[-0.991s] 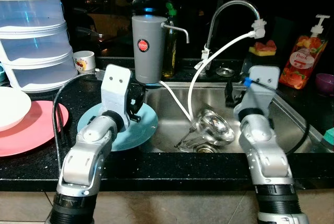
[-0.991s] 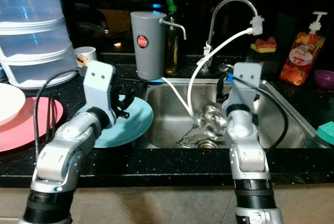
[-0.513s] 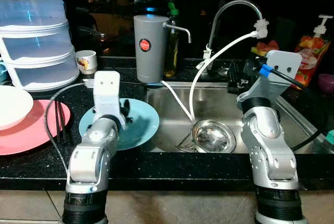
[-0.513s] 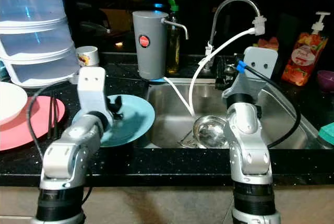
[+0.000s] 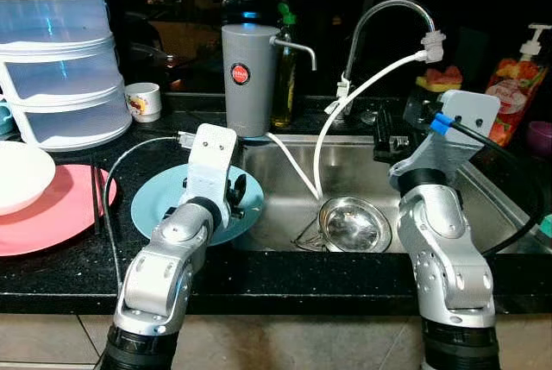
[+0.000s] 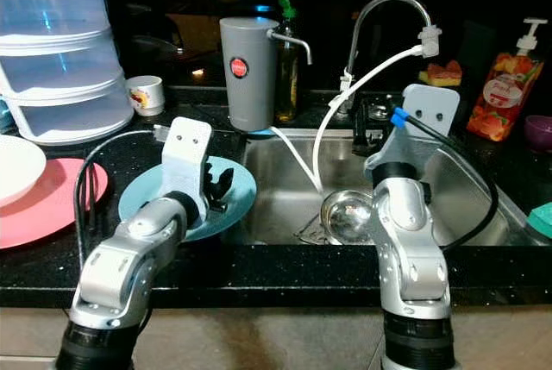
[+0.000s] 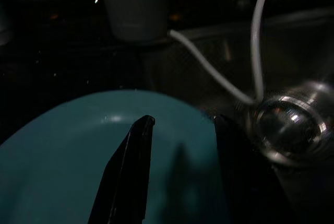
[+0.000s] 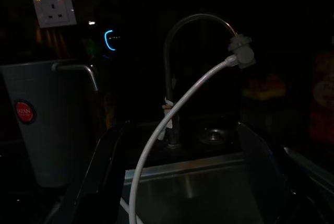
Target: Kitchen organization
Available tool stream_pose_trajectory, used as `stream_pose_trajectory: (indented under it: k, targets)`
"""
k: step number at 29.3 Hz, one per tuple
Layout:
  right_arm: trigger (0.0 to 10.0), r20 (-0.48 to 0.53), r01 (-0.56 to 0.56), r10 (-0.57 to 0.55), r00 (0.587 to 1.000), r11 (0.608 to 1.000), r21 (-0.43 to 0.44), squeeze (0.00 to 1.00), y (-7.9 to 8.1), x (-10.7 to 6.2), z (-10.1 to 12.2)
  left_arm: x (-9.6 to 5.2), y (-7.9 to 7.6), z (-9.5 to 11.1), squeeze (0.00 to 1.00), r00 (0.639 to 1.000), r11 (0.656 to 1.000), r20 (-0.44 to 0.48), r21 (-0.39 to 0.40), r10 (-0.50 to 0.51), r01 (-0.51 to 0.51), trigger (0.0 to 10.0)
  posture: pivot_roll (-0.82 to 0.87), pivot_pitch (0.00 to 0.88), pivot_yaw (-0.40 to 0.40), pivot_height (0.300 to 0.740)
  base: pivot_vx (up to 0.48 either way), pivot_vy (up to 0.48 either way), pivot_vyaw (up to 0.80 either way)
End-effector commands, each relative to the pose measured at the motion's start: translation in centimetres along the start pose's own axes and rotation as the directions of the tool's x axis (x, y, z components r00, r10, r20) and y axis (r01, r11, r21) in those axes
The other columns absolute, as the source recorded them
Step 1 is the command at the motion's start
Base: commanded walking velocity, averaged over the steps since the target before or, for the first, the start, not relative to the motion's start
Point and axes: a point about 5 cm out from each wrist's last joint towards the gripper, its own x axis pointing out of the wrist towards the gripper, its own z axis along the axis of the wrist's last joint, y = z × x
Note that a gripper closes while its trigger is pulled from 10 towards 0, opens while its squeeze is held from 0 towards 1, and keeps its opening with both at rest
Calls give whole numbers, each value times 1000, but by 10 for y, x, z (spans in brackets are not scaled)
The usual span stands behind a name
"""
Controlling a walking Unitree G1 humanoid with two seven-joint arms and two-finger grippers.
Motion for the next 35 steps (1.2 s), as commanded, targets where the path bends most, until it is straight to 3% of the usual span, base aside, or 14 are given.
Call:
stream_pose_trajectory:
  k: [1, 4, 9, 12, 15, 23, 24, 25, 26, 27, 28, 29, 35]
  targets:
    - [10000, 9, -19, 19, 1000, 1000, 12, 0, 3, -1, 4, -1, -1, 10, 0, 999, 1000, 34, -21, 11, -10, 10000, 68, 65, -38, 740, 0, 0, 0]
    - [10000, 7, -37, 37, 999, 999, 13, 0, 6, -2, 3, -2, -2, 13, 0, 997, 1000, 75, -7, -16, 16, 10000, 68, 59, -40, 740, 0, 0, 0]
    - [10000, 11, -52, 52, 999, 999, 6, 0, 9, -3, 3, -4, 7, 16, 0, 988, 989, 154, 146, -29, 7, 10000, 63, 50, -35, 740, 0, 0, 0]
    - [10000, 14, -51, 51, 999, 999, 3, 0, 8, -3, 4, -5, 10, 16, 0, 988, 989, 146, 143, -46, 25, 10000, 63, 50, -35, 740, 0, 0, 0]
    - [10000, 14, -34, 34, 999, 999, 2, 0, 4, -4, 4, -14, 16, 7, 0, 984, 952, 122, 292, -132, 92, 10000, 65, 52, -29, 740, 0, 0, 0]
    - [10000, 12, -39, 39, 999, 999, 6, 0, 5, -5, 3, -20, 21, 0, 0, 980, 883, 77, 450, -186, 132, 10000, 72, 55, -33, 740, 0, 0, 0]
    - [10000, 12, -39, 39, 999, 999, 6, 0, 5, -4, 3, -21, 21, 0, 0, 977, 866, 71, 480, -199, 142, 10000, 76, 54, -34, 740, 0, 0, 0]
    - [10000, 12, -40, 40, 999, 999, 7, 0, 6, -4, 3, -23, 22, -3, 0, 973, 820, 57, 551, -222, 155, 10000, 76, 54, -34, 740, 0, 0, 0]
    - [10000, 12, -40, 40, 999, 999, 7, 0, 6, -4, 3, -23, 22, -3, 0, 973, 820, 57, 551, -222, 155, 10000, 76, 54, -34, 740, 0, 0, 0]
    - [10000, 11, -40, 40, 999, 999, 7, 0, 6, -4, 2, -26, 23, -6, 0, 969, 765, 37, 621, -244, 170, 10000, 77, 55, -34, 740, 0, 0, 0]
    - [10000, 11, -40, 40, 999, 999, 7, 0, 6, -4, 2, -26, 23, -6, 0, 969, 765, 37, 621, -244, 170, 10000, 77, 55, -34, 740, 0, 0, 0]
    - [10000, 9, -40, 40, 999, 999, 7, 0, 5, -4, 2, -31, 28, -10, 0, 966, 698, 1, 691, -260, 187, 10000, 76, 56, -35, 740, 0, 0, 0]
    - [10000, 8, -37, 37, 999, 999, 1, 0, 3, -4, 3, -44, 37, -5, 0, 954, 689, -18, 688, -298, 228, 10000, 73, 62, -38, 740, 0, 0, 0]
